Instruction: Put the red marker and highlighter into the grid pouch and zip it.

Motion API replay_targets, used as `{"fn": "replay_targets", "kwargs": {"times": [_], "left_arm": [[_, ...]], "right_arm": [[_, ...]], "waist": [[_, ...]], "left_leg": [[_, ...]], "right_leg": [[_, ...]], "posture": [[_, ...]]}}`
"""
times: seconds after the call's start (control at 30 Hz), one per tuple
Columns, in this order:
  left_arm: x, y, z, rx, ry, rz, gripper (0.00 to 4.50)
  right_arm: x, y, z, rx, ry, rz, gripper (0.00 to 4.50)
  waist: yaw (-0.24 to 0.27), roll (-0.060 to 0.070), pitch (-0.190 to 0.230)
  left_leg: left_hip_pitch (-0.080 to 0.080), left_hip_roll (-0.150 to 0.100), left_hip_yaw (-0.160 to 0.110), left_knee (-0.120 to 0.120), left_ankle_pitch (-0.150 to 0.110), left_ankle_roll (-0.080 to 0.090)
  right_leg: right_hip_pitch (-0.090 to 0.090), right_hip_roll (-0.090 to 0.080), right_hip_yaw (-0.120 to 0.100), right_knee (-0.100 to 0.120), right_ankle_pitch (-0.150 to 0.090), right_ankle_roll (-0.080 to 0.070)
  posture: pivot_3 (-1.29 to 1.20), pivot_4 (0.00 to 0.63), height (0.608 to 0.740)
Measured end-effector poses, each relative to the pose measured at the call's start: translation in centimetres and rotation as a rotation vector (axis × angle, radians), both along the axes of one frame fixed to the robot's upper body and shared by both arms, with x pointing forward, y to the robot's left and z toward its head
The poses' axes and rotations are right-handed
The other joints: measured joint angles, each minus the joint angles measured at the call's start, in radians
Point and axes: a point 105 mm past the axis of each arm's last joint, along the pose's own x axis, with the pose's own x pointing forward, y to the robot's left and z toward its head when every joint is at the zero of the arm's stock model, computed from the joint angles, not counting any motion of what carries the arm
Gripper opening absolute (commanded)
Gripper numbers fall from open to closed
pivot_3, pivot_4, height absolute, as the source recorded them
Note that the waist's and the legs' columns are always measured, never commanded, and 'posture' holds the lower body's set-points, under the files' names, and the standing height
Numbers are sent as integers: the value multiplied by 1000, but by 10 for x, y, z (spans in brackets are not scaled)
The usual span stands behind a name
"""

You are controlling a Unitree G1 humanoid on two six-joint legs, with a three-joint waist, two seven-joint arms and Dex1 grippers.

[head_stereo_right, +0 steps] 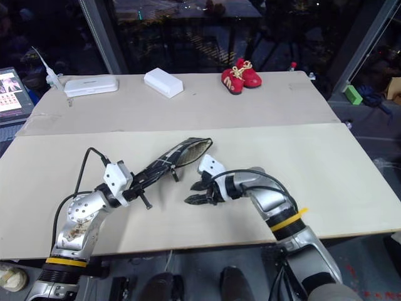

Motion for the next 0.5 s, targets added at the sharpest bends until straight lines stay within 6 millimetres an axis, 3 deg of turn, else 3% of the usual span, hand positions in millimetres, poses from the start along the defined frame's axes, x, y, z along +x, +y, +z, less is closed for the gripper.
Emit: {"fn": "replay_targets", "kwargs": {"times": [0.2,0.5], "left_arm": [[1,0,1,0,0,0,0],[1,-1,3,-1,0,0,0]], "right_arm": [[17,18,6,46,-12,-76,2575],[21,33,16,94,-8,-74,2575]], "waist": [[7,0,0],[8,0,0]], "left_leg": [[-3,0,1,0,0,0],[-3,-1,1,0,0,0]], "right_leg": [[-1,-1,-1,-2,0,0],[-1,-2,-1,-1,0,0]], "posture": [[0,150,740],[0,150,740]]}}
